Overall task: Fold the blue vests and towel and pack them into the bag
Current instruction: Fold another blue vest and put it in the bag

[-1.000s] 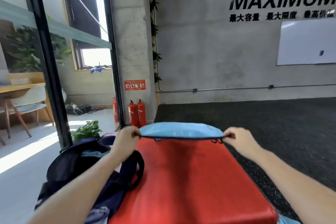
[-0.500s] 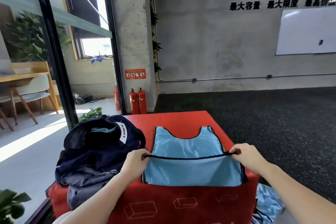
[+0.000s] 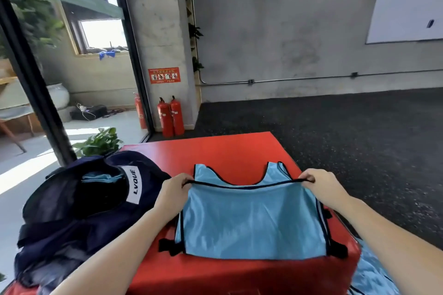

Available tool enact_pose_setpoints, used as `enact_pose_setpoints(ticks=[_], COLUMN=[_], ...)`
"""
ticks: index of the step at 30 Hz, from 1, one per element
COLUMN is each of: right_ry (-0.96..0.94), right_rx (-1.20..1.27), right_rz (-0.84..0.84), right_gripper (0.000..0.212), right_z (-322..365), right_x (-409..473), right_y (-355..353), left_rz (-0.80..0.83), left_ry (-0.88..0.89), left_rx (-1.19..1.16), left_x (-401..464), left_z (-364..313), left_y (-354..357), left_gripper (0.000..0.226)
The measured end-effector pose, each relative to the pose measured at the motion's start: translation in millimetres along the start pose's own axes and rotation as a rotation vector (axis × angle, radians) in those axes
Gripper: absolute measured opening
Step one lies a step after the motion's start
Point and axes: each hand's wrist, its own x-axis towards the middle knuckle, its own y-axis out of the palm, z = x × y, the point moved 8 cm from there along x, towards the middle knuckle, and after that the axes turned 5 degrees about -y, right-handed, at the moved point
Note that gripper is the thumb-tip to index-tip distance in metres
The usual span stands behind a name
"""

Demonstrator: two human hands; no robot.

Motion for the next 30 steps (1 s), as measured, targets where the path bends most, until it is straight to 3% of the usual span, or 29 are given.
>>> enact_pose_setpoints(ticks=[4,7,11,16,19,22,25,30], right_ry=[0.06,0.091,0.089,0.085,0.099,0.135,0.158,0.15], right_rx=[0.049,0.077,0.05,-0.019,-0.121,-0.141,0.004,0.253], right_rz=[0.011,-0.005,-0.05,-0.071,-0.045,-0.059,-0.157,-0.323], right_gripper=[0.009,0.011,0.011,0.031,0.028,0.022,0.027,0.026], right_z=[-26,-52,-70,-82,-88,-98,-109,-118], right_x=[45,72,113,168,189,200,204,201], right_y=[38,68,90,108,118,121,114,89], left_rz=[0.103,0.157,0.216,0.317,0.355,0.361,0.338,0.165], left_ry=[-0.106,-0.057,0.016,0.124,0.13,0.069,0.016,-0.06], left_rx=[0.139,0.193,0.032,-0.032,-0.062,-0.125,-0.185,-0.388], left_x=[50,79,108,147,167,185,197,200], left_z=[25,23,-19,-90,-118,-128,-131,-128], left_y=[56,110,181,262,295,319,330,316], left_gripper=[0.028,0.038,0.032,0.03,0.028,0.024,0.017,0.02])
